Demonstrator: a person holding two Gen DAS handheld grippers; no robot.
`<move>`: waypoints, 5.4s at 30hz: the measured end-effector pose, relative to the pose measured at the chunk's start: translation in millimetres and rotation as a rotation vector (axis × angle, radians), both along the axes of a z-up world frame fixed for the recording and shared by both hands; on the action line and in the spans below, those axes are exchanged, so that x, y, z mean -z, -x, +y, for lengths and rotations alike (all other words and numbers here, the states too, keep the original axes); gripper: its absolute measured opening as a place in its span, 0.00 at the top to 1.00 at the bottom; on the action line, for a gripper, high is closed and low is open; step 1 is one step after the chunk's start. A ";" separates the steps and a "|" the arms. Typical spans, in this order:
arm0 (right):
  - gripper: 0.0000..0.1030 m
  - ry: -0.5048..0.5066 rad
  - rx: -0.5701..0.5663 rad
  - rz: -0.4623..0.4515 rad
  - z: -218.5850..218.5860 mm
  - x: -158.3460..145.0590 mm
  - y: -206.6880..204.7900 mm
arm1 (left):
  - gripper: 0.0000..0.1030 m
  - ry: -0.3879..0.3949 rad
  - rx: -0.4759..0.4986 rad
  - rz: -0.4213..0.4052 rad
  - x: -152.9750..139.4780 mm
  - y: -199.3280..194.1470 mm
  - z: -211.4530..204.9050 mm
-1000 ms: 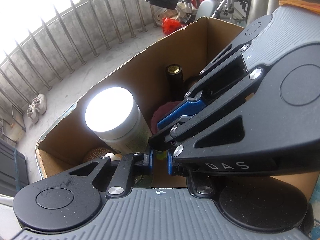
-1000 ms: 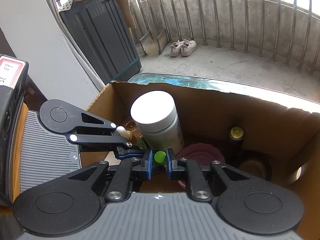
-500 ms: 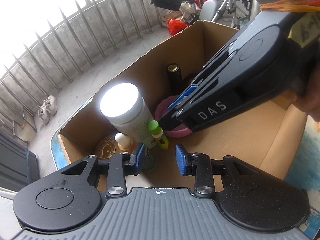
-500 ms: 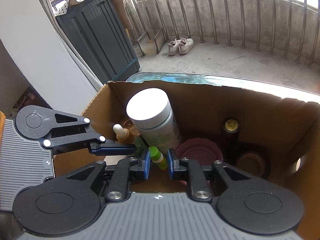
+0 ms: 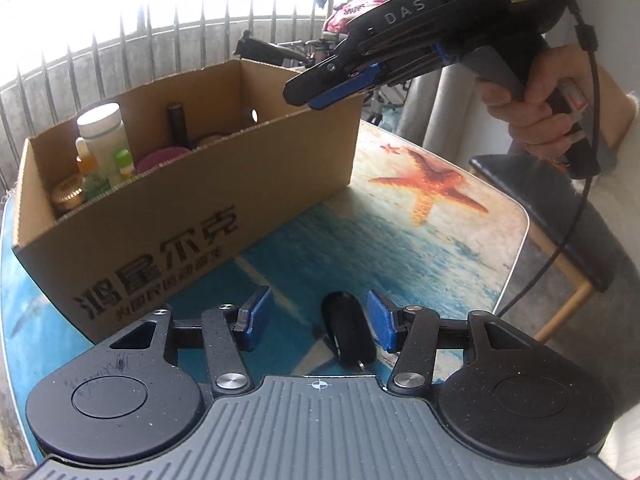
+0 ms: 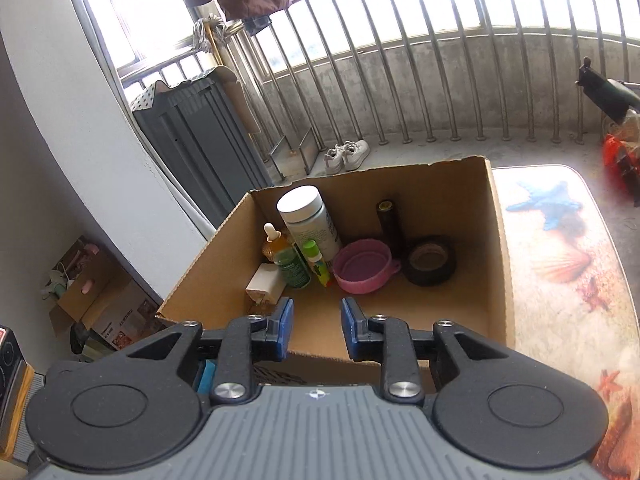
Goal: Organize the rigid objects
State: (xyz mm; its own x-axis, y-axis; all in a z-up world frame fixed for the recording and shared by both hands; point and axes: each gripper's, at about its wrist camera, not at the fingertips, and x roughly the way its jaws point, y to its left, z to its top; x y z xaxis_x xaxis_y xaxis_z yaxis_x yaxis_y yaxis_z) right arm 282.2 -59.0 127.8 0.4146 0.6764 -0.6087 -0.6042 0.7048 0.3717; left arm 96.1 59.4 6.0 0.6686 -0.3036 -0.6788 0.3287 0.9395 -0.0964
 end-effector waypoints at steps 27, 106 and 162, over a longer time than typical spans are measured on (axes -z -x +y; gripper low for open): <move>0.45 -0.303 -0.012 0.234 1.7 36.9 66.0 | 0.73 -0.029 -0.117 -0.251 -55.8 39.9 29.1; 0.41 0.400 -0.267 -0.060 42.4 32.1 -14.3 | 0.73 -0.292 0.237 0.112 -23.4 -83.3 77.4; 0.40 -0.006 0.223 -0.169 -40.4 -20.4 48.7 | 0.00 -0.109 -0.512 -0.199 -78.4 92.6 48.1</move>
State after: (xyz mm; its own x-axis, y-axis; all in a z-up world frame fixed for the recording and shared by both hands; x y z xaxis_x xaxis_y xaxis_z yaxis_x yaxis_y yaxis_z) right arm 233.5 -99.5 148.2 0.6488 0.5609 -0.5143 -0.4885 0.8252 0.2836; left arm 3.5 107.5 84.4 0.8305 0.1584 -0.5340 -0.1700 0.9851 0.0279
